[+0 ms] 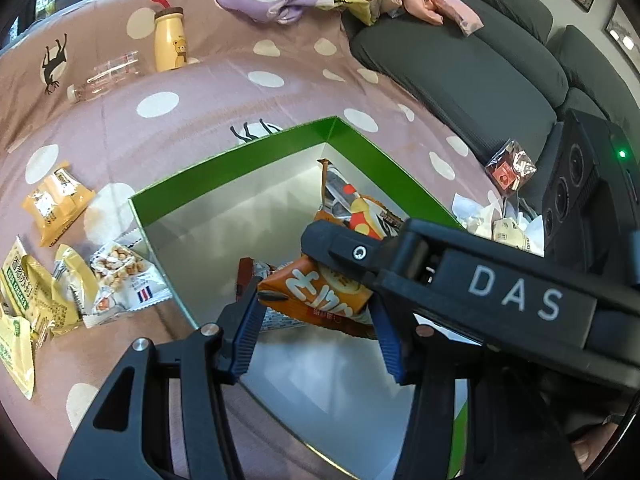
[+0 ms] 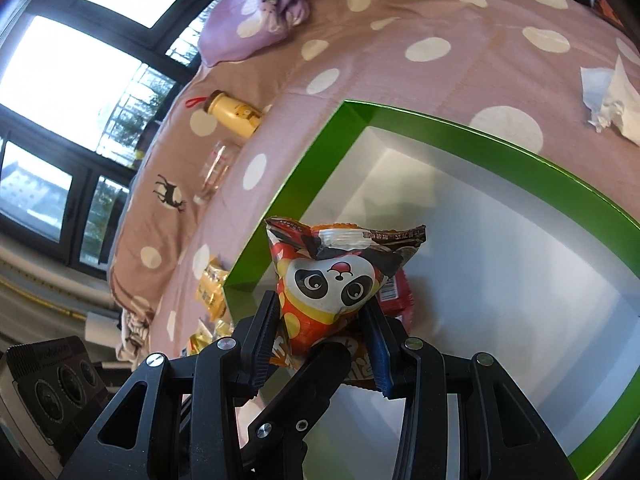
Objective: Organize snacks
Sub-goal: 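Lower the panda bag into the box and open the right tool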
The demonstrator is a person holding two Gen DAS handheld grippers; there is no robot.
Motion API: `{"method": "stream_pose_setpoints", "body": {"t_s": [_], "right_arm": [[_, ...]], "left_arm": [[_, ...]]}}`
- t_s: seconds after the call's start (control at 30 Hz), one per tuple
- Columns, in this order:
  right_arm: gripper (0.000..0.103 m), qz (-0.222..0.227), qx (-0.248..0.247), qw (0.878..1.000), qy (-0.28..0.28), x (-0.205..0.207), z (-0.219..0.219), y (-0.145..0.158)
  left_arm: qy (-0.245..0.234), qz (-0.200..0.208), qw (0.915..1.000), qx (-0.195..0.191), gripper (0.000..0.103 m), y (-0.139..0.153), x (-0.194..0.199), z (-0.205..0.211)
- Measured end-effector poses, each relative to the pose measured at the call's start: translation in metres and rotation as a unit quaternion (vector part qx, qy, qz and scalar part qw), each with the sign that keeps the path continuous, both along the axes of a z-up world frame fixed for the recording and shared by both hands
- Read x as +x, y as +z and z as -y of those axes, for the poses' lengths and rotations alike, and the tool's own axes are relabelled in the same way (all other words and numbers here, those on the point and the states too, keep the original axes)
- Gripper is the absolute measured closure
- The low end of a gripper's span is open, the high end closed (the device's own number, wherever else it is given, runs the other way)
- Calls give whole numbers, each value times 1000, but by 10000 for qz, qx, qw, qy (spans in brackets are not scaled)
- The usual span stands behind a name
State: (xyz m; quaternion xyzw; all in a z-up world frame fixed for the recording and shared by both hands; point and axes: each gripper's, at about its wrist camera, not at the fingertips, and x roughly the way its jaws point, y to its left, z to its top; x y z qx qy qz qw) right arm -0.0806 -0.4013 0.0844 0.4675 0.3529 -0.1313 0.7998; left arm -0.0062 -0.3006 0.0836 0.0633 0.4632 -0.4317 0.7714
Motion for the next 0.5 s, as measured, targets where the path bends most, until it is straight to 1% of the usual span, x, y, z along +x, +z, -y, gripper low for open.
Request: {"method": "stream_pose_setpoints", "body": {"t_s": [0.27,0.5], "right_arm": [[58,-194,148,9996,-115,2,6,-14],[58,-266,139,9992,-263,4,7,-16]], "left_arm": [[-39,-184,9996,224,51,-12,5,9],[-76,-85,9994,319,51,-10,5,9]]}}
